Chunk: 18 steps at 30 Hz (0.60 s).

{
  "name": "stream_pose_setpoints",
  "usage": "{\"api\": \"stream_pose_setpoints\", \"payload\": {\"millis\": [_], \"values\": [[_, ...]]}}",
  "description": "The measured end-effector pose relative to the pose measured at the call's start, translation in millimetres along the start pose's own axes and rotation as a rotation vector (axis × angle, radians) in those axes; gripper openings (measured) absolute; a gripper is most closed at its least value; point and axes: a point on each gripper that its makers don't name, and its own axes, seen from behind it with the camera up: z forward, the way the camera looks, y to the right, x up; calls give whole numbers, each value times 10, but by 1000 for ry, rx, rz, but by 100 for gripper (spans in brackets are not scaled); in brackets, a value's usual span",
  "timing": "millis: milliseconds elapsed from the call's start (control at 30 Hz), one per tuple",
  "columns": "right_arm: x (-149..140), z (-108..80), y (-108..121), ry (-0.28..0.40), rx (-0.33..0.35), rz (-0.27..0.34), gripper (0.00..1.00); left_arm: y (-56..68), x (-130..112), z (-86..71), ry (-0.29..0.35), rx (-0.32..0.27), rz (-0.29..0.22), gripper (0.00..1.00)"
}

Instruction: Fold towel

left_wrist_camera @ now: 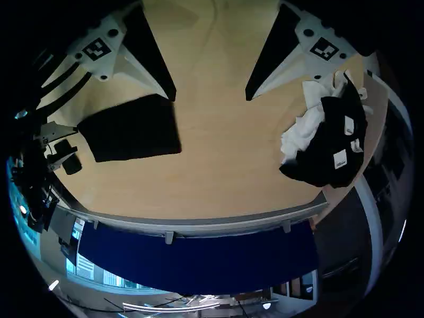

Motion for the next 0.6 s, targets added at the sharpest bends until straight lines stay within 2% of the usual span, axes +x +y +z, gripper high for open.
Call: {"api": "stream_pose_setpoints", "payload": {"millis": [233,467,600], "values": [[-134,7,-80,-38,21,-40,100,-86,-150,-190,4,31,-38,97],[-310,13,-121,-79,33,-71,100,-148,-345,-377,-5,53,-40,98],[-343,19,-121,-81,33,-73,100,-144,-466,-439,-15,54,-52,98]]}}
